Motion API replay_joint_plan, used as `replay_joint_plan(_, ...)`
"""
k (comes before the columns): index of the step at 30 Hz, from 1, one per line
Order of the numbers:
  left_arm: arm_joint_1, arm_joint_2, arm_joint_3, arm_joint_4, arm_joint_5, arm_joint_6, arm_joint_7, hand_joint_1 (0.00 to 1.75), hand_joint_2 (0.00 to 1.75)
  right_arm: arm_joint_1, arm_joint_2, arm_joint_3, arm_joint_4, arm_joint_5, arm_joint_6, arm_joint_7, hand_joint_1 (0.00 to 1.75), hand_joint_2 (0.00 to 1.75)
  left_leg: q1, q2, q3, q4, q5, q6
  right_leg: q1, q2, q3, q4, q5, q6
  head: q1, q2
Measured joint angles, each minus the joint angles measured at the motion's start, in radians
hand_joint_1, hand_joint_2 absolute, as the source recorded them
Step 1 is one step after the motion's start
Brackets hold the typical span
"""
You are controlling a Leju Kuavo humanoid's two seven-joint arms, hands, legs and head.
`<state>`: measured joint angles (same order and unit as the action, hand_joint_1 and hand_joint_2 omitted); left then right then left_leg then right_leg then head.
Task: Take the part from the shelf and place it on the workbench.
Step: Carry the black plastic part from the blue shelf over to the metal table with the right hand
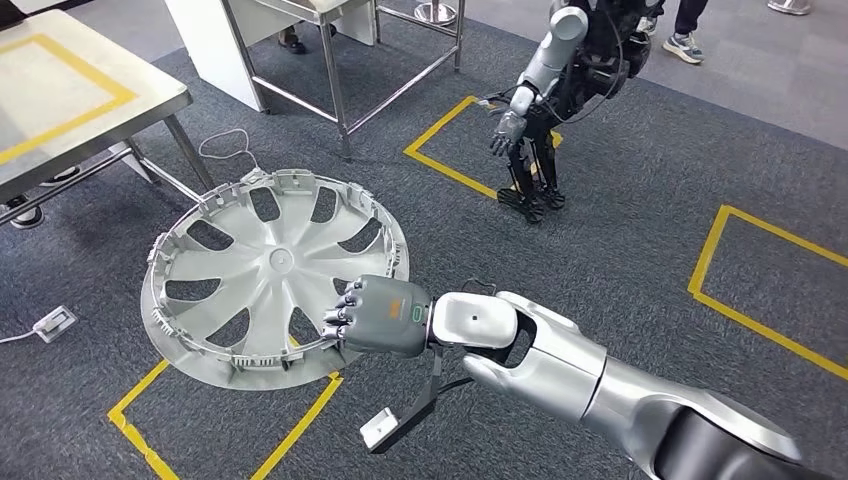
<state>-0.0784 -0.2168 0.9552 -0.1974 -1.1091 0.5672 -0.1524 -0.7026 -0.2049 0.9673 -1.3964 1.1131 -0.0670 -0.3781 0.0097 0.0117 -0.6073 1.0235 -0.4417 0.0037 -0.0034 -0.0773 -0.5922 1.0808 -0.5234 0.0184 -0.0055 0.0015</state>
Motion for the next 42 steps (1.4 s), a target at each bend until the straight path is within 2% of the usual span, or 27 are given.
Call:
replay_joint_plan(2,-0.003,0.000,0.000,0.000,-0.003,-0.001,0.002,0.00,1.75,0.011,-0.010,-0.002,-0.004,0.001,-0.001,0.000,1.75,1.75,0.003,-0.024,-0.002,-0.001,0.003,0.007,-0.004,0.060,-0.057,0.124,-0.063,0.009,0.003,0.000)
replay_joint_plan(3,-0.004,0.000,0.000,0.000,-0.003,-0.001,0.003,0.00,1.75,0.018,-0.015,-0.002,-0.004,0.002,-0.001,0.000,1.75,1.75,0.004,-0.038,-0.003,0.000,0.004,0.008,-0.004,0.070,-0.090,0.190,-0.088,0.010,0.004,0.000)
replay_joint_plan(4,-0.003,0.000,0.000,0.000,-0.003,-0.001,0.003,0.00,1.75,0.024,-0.018,-0.002,-0.004,0.003,-0.001,0.000,1.75,1.75,0.004,-0.053,-0.004,0.002,0.004,0.009,-0.004,0.073,-0.111,0.229,-0.095,0.010,0.004,0.000)
replay_joint_plan(5,-0.002,0.001,0.000,0.000,-0.003,-0.001,0.004,0.00,1.75,0.028,-0.020,-0.002,-0.004,0.003,-0.001,0.000,1.75,1.75,0.004,-0.068,-0.005,0.004,0.004,0.009,-0.005,0.074,-0.116,0.231,-0.082,0.009,0.004,0.000)
replay_joint_plan(6,-0.002,0.001,0.000,0.000,-0.003,-0.001,0.004,0.00,1.75,0.030,-0.022,-0.002,-0.005,0.003,-0.001,0.000,1.75,1.75,0.004,-0.083,-0.005,0.006,0.004,0.008,-0.005,0.078,-0.100,0.191,-0.051,0.007,0.004,0.000)
replay_joint_plan(7,-0.002,0.001,0.000,0.000,-0.003,-0.001,0.004,0.00,1.75,0.031,-0.022,-0.002,-0.005,0.003,-0.001,0.000,1.75,1.75,0.004,-0.097,-0.005,0.008,0.004,0.007,-0.007,0.092,-0.068,0.121,-0.012,0.004,0.004,0.000)
replay_joint_plan(9,-0.003,0.000,0.000,0.000,-0.004,-0.002,0.004,0.00,1.75,0.031,-0.025,-0.002,-0.007,0.003,-0.001,0.000,1.75,1.75,0.004,-0.122,-0.009,0.011,0.006,-0.002,-0.009,0.137,-0.011,-0.006,0.036,-0.002,0.005,0.000)
replay_joint_plan(11,-0.003,0.000,0.000,0.000,-0.005,-0.003,0.003,0.00,1.75,0.033,-0.028,-0.002,-0.008,0.004,-0.001,-0.001,1.75,1.75,0.007,-0.143,-0.017,0.008,0.011,-0.016,-0.005,0.155,0.003,-0.046,0.042,-0.007,0.005,0.000)
replay_joint_plan(13,0.000,0.001,0.000,0.000,-0.006,-0.004,-0.002,0.00,1.75,0.032,-0.028,-0.003,-0.011,0.005,-0.001,0.001,1.75,1.75,0.010,-0.161,-0.024,0.003,0.017,-0.031,-0.004,0.130,0.006,-0.052,0.048,-0.018,0.006,0.000)
replay_joint_plan(15,0.002,0.003,0.000,0.000,-0.006,-0.005,-0.009,0.00,1.75,0.030,-0.027,-0.003,-0.015,0.007,0.002,0.007,1.75,1.75,0.004,-0.120,-0.044,0.037,-0.005,-0.039,-0.008,0.103,0.012,-0.062,0.055,-0.033,0.001,0.000)
replay_joint_plan(17,-0.002,0.005,0.000,0.000,-0.005,-0.008,-0.014,0.00,1.75,0.029,-0.026,-0.003,-0.016,0.010,0.007,0.013,1.75,1.75,0.000,-0.050,-0.094,0.143,-0.063,-0.042,-0.007,0.075,0.012,-0.065,0.056,-0.043,-0.005,0.000)
replay_joint_plan(19,-0.005,0.006,0.000,0.000,-0.003,-0.009,-0.018,0.00,1.75,0.032,-0.026,-0.003,-0.016,0.011,0.010,0.014,1.75,1.75,0.002,-0.023,-0.152,0.270,-0.114,-0.046,-0.004,0.045,0.011,-0.065,0.055,-0.045,-0.006,0.000)
replay_joint_plan(20,-0.006,0.006,0.000,0.000,-0.001,-0.009,-0.019,0.00,1.75,0.033,-0.025,-0.003,-0.016,0.012,0.012,0.013,1.75,1.75,0.003,-0.017,-0.165,0.303,-0.119,-0.048,-0.004,0.028,0.011,-0.065,0.055,-0.045,-0.006,0.000)
replay_joint_plan(21,-0.006,0.006,0.000,0.000,0.001,-0.009,-0.020,0.00,1.75,0.034,-0.024,-0.002,-0.016,0.012,0.013,0.011,1.75,1.75,0.005,-0.014,-0.155,0.289,-0.104,-0.050,-0.004,0.015,0.011,-0.065,0.054,-0.044,-0.006,0.000)
replay_joint_plan(23,-0.006,0.006,0.000,0.000,0.007,-0.007,-0.018,0.00,1.75,0.033,-0.014,-0.001,-0.015,0.012,0.016,0.006,1.75,1.75,0.006,0.011,-0.080,0.156,-0.046,-0.051,-0.004,-0.010,0.012,-0.060,0.050,-0.038,-0.006,0.000)
replay_joint_plan(25,-0.008,0.004,0.000,0.000,0.013,-0.002,-0.016,0.00,1.75,0.032,0.001,-0.001,-0.014,0.016,0.017,0.000,1.75,1.75,0.005,0.055,-0.014,0.037,-0.012,-0.042,0.002,-0.028,0.011,-0.052,0.043,-0.028,-0.007,0.000)
replay_joint_plan(26,-0.008,0.002,0.000,0.000,0.016,0.002,-0.018,0.00,1.75,0.031,0.008,-0.001,-0.014,0.018,0.016,-0.002,1.75,1.75,0.004,0.065,-0.005,0.017,-0.011,-0.034,0.006,-0.036,0.012,-0.049,0.040,-0.023,-0.007,0.000)
replay_joint_plan(28,-0.008,0.000,0.000,0.000,0.022,0.011,-0.025,0.00,1.75,0.032,0.018,-0.001,-0.014,0.024,0.015,-0.005,1.75,1.75,0.003,0.046,-0.009,0.018,-0.010,-0.018,0.009,-0.056,0.016,-0.050,0.037,-0.014,-0.004,0.000)
replay_joint_plan(29,-0.008,-0.001,0.000,0.000,0.025,0.017,-0.030,0.00,1.75,0.032,0.022,-0.001,-0.015,0.026,0.014,-0.006,1.75,1.75,0.004,0.030,-0.010,0.018,-0.009,-0.011,0.007,-0.056,0.019,-0.047,0.033,-0.007,-0.004,0.000)
replay_joint_plan(31,-0.009,-0.001,0.001,0.000,0.029,0.029,-0.037,0.00,1.75,0.030,0.027,-0.002,-0.015,0.028,0.013,-0.006,1.75,1.75,0.008,0.005,-0.011,0.016,-0.004,0.000,0.000,-0.010,0.003,0.001,-0.003,0.003,-0.001,0.000)
replay_joint_plan(33,-0.011,-0.002,0.001,0.000,0.030,0.036,-0.040,0.00,1.75,0.030,0.027,-0.002,-0.015,0.030,0.012,-0.007,1.75,1.75,0.010,-0.021,-0.013,0.016,-0.001,0.007,-0.004,0.051,-0.054,0.126,-0.067,0.009,0.003,0.000)
replay_joint_plan(35,-0.011,-0.002,0.001,0.000,0.031,0.040,-0.042,0.00,1.75,0.033,0.026,-0.002,-0.015,0.030,0.013,-0.008,1.75,1.75,0.009,-0.050,-0.015,0.016,0.000,0.009,-0.004,0.070,-0.109,0.234,-0.103,0.009,0.004,0.000)
replay_joint_plan(36,-0.010,-0.002,0.002,0.000,0.032,0.041,-0.041,0.00,1.75,0.033,0.026,-0.002,-0.015,0.029,0.014,-0.008,1.75,1.75,0.008,-0.065,-0.016,0.017,0.001,0.009,-0.004,0.073,-0.115,0.240,-0.092,0.006,0.005,0.000)
replay_joint_plan(37,-0.009,-0.002,0.002,0.000,0.031,0.042,-0.038,0.00,1.75,0.032,0.026,-0.002,-0.015,0.029,0.014,-0.009,1.75,1.75,0.008,-0.080,-0.016,0.017,0.002,0.008,-0.003,0.077,-0.101,0.204,-0.063,0.002,0.005,0.000)
replay_joint_plan(38,-0.009,-0.002,0.002,0.000,0.029,0.041,-0.033,0.00,1.75,0.030,0.026,-0.002,-0.015,0.028,0.015,-0.009,1.75,1.75,0.007,-0.095,-0.016,0.017,0.003,0.006,-0.003,0.088,-0.072,0.139,-0.025,-0.004,0.005,0.000)
replay_joint_plan(40,-0.009,-0.003,0.002,0.000,0.021,0.033,-0.017,0.00,1.75,0.023,0.024,-0.004,-0.015,0.027,0.017,-0.011,1.75,1.75,0.007,-0.120,-0.019,0.018,0.007,-0.002,-0.003,0.129,-0.013,0.006,0.028,-0.014,0.005,0.000)
replay_joint_plan(42,-0.009,-0.004,0.002,0.001,0.017,0.023,-0.007,0.00,1.75,0.016,0.021,-0.007,-0.015,0.023,0.018,-0.015,1.75,1.75,0.010,-0.139,-0.025,0.017,0.012,-0.014,0.000,0.146,0.007,-0.044,0.038,-0.017,0.007,0.000)
